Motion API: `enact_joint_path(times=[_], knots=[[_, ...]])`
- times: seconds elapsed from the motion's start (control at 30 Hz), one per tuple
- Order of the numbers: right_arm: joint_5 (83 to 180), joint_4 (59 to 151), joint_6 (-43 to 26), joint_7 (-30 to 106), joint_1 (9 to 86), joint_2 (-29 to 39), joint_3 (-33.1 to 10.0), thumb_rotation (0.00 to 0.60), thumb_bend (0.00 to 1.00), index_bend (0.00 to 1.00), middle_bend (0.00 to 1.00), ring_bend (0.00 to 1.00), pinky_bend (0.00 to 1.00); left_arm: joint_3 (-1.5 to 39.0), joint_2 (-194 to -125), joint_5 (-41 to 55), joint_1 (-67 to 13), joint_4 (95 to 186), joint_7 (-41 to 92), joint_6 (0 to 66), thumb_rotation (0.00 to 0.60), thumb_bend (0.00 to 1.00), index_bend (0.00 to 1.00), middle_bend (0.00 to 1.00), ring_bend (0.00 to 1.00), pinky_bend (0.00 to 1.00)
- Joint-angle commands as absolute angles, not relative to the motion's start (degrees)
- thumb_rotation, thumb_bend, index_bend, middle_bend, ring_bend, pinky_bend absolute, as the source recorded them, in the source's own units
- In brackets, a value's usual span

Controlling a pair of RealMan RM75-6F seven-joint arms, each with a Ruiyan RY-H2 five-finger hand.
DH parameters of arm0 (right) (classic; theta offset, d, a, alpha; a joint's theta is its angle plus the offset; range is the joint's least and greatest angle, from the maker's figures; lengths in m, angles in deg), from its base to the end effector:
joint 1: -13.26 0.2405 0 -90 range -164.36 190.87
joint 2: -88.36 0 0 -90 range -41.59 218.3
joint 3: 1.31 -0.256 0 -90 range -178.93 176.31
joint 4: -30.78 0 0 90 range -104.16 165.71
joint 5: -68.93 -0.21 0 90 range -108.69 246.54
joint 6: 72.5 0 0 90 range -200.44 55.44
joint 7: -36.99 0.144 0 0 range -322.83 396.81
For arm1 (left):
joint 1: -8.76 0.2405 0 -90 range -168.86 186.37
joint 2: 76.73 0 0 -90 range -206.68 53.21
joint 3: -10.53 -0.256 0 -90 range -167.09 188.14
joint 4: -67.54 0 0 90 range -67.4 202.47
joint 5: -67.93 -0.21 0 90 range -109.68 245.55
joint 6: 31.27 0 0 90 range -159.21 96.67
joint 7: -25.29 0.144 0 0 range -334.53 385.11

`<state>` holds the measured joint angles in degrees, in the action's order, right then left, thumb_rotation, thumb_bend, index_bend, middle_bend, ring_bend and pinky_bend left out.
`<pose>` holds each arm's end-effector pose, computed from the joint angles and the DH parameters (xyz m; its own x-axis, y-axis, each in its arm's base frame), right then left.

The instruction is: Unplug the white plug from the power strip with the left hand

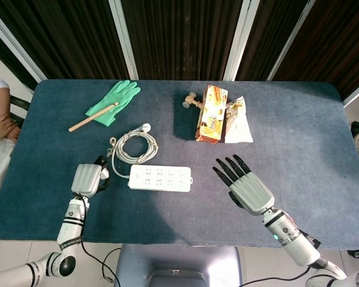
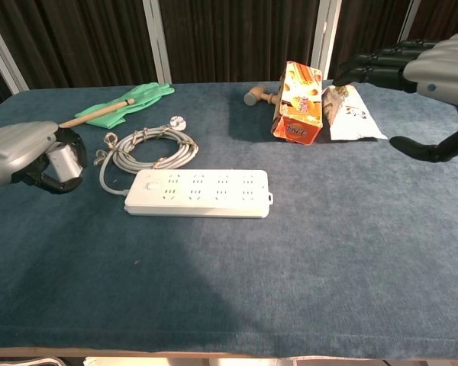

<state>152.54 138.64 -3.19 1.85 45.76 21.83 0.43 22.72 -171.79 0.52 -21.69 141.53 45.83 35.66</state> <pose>-0.1657 -0.2551 0.0807 0.7157 0.0075 0.6984 -0.5941 -0.5193 0.6143 -0.2224 0.3287 -0.0028 0.4411 0.0872 0.8932 0.8945 -0.1239 -0.4296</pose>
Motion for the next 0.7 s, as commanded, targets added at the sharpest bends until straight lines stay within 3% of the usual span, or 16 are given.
enact_joint_path(times=[0.03,0.13,0.3,0.63,0.7], knots=[[153.7,138.7,-2.9,3.5,44.8,23.1,0.9,0.6,0.59,0.0,0.02,0.0,0.09,22.3,-172.1,1.5,-21.6,139.7,44.7,34.2,0.6,0.45,0.42,0.61,0.74,0.88],[154.1,138.2,-3.3,4.4,44.5,23.5,0.8,0.6,0.59,0.0,0.02,0.0,0.09,22.0,-172.3,1.9,-21.6,139.2,44.1,33.1,0.6,0.43,0.26,0.42,0.48,0.63],[154.6,137.7,-3.6,5.9,43.6,24.0,0.7,0.6,0.59,0.0,0.02,0.0,0.09,21.7,-170.5,4.9,-21.7,141.6,44.5,29.5,0.6,0.4,0.02,0.13,0.16,0.34],[155.6,138.8,-2.3,7.5,41.3,26.8,1.1,0.6,0.59,0.0,0.0,0.0,0.09,21.2,-164.5,5.7,-20.9,149.9,41.9,27.2,0.6,0.38,0.0,0.03,0.04,0.19],[155.9,139.1,-1.8,7.6,40.7,27.5,1.4,0.6,0.55,0.0,0.0,0.0,0.08,21.1,-163.0,5.0,-20.5,151.9,41.1,27.6,0.6,0.38,0.0,0.02,0.03,0.17]])
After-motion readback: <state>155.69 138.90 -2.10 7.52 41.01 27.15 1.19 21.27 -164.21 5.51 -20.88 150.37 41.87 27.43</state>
